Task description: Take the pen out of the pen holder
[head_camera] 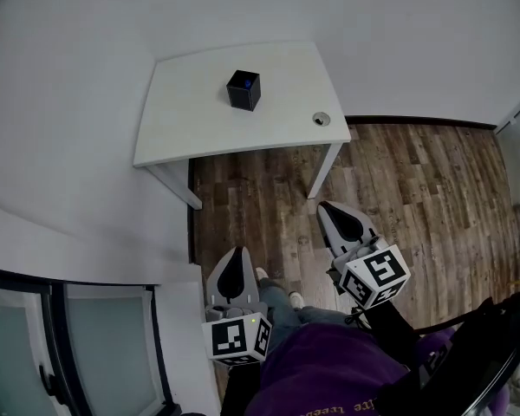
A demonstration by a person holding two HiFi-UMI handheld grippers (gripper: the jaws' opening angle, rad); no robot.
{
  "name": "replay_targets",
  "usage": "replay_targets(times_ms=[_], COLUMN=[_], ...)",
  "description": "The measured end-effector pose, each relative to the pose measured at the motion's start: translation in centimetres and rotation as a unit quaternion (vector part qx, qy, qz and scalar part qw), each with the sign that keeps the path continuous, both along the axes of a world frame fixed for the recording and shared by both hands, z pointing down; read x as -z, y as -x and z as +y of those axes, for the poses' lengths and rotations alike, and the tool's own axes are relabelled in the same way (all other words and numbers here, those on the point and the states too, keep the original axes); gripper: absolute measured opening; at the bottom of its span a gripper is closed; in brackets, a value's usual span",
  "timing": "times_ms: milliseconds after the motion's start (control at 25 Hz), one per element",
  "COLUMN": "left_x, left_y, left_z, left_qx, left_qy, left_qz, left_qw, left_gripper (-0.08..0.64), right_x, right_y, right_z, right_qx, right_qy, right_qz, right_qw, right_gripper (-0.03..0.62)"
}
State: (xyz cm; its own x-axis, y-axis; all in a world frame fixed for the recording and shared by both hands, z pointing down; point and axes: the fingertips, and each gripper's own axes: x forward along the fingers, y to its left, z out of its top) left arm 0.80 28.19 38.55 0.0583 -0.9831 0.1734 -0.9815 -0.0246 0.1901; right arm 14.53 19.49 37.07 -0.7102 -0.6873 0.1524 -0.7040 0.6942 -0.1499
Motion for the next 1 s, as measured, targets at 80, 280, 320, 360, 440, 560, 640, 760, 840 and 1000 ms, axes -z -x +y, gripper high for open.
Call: replay_targets(times_ms=[80, 280, 320, 360, 440, 560, 640, 760, 840, 1000], left_x=[-0.4, -0.2, -0.2, -0.2, -0.3, -0.3, -0.4, -0.5, -0.6, -0.8], left_y=[0.9, 3.2, 3.8, 4.3, 5.2, 6.6, 7.6, 9.2, 10.3, 11.9], left_z=[-1.3, -5.5, -6.4, -7.2, -8.8, -11.0, -12.3, -14.0, -14.9, -16.6], left_qx=[0.001, -0.01, -0.013, -0.016, -0.024, -0.033, -0.039, -0.044, -0.043, -0.05], left_qy=[0.002, -0.003, -0.003, -0.002, -0.001, -0.003, -0.006, -0.007, -0.007, -0.011], left_qz=[0.005, 0.003, 0.002, 0.002, 0.005, 0.003, 0.001, -0.004, -0.003, -0.004], left_qw=[1.0, 0.9999, 0.9999, 0.9999, 0.9997, 0.9994, 0.9992, 0.999, 0.999, 0.9987], left_gripper=[0.006, 0.006, 0.006, 0.006, 0.006, 0.006, 0.006, 0.006, 0.006, 0.006], right_x=[-0.2, 0.0, 0.1, 0.2, 0.4, 0.3, 0.1, -0.1, 0.0, 0.2], right_y=[0.7, 3.0, 3.5, 3.9, 4.8, 6.4, 7.5, 9.0, 10.1, 11.9], right_z=[-1.2, -4.9, -5.8, -6.6, -8.1, -10.1, -11.2, -12.8, -13.9, -15.4], right_qx=[-0.003, -0.011, -0.013, -0.015, -0.021, -0.026, -0.029, -0.035, -0.038, -0.042], right_qy=[0.001, -0.003, -0.004, -0.005, -0.005, -0.007, -0.007, -0.006, -0.007, -0.013], right_qz=[0.002, 0.008, 0.009, 0.01, 0.008, 0.007, 0.007, 0.007, 0.005, 0.004], right_qw=[1.0, 1.0, 1.0, 1.0, 1.0, 1.0, 1.0, 0.999, 0.999, 0.999], right_gripper=[0.011, 0.011, 0.011, 0.011, 0.011, 0.011, 0.011, 0.011, 0.012, 0.012])
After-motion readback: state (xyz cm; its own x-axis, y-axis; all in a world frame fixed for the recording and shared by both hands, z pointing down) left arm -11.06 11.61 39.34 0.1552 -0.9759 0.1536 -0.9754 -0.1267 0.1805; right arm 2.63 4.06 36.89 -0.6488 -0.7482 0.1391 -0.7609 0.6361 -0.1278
